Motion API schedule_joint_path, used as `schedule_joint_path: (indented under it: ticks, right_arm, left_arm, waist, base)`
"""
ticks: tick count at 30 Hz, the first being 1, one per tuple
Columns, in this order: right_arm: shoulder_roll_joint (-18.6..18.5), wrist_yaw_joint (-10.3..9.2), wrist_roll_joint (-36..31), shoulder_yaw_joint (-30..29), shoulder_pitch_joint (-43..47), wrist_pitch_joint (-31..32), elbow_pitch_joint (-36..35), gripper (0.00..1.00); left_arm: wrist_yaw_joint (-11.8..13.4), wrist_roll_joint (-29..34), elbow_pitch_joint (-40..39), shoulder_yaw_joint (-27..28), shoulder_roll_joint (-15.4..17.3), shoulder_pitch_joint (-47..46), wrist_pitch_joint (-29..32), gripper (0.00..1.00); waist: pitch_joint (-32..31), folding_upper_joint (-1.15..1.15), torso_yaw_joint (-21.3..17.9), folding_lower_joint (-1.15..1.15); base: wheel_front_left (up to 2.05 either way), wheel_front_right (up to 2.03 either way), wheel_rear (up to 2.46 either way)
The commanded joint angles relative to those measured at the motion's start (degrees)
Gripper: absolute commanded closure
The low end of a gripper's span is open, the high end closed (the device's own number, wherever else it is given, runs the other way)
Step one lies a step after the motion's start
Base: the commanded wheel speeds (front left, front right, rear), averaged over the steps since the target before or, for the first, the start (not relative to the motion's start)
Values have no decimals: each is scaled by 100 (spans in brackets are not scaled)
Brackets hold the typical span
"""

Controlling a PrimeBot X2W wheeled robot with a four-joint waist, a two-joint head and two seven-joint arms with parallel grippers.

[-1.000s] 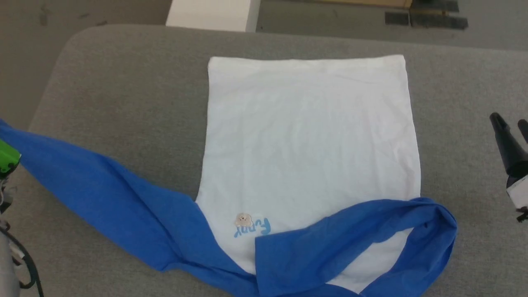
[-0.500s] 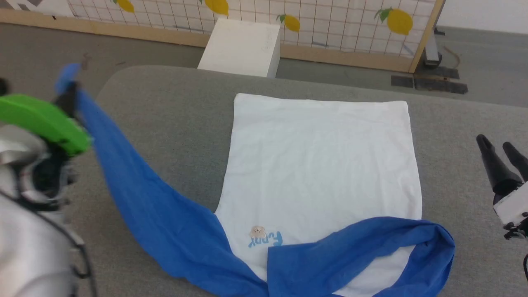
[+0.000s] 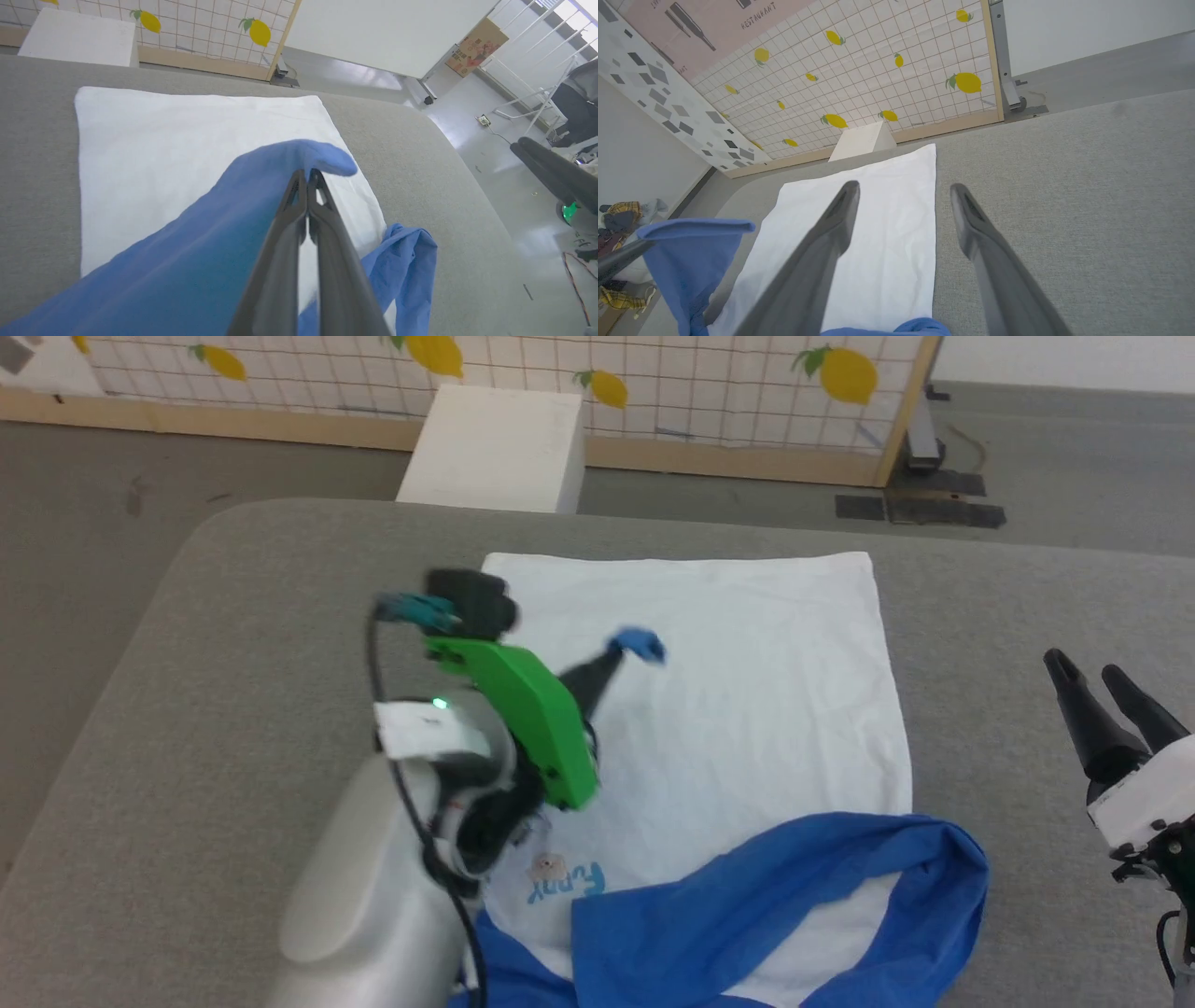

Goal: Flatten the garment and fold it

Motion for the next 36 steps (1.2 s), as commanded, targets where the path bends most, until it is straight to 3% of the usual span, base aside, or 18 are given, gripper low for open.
schedule_joint_path:
  ticks: [1, 10, 25, 26, 27, 32, 36]
  right_arm:
    - [-21, -8, 40, 1, -84, -39, 34, 0]
    - [-47, -8, 103, -50, -115, -85, 101, 0]
    - [-72, -8, 150, -41, -202, -173, 177, 0]
    - [-77, -8, 153, -32, -212, -176, 184, 0]
    - [-87, -8, 156, -25, -219, -183, 197, 0]
    - [-136, -8, 161, -25, -200, -208, 272, 0]
    - [-150, -8, 139, -22, -162, -201, 289, 0]
  left_arm:
    - [-47, -137, 96, -214, -22, 92, -111, 100]
    - [170, -1051, 693, -2109, -32, -119, -757, 100]
    - [391, -2038, 1392, -3961, -33, -381, -1143, 100]
    - [419, -2094, 1442, -4039, -33, -392, -1114, 65]
    - [444, -2153, 1498, -4148, -33, -418, -1040, 0]
    - [522, -2564, 1448, -4148, -33, -581, -1129, 0]
    - [489, -2845, 1350, -3677, -32, -798, -1503, 0]
  waist:
    - [101, 0, -226, 0]
    - [328, 0, -636, 0]
    - [565, 0, -652, 0]
    - [568, 0, -645, 0]
    - [566, 0, -630, 0]
    - [484, 0, -539, 0]
    - [353, 0, -461, 0]
  base:
    - [0, 0, 0]
    - [0, 0, 0]
    - [0, 0, 0]
    - [0, 0, 0]
    - [0, 0, 0]
    - [0, 0, 0]
    - [0, 0, 0]
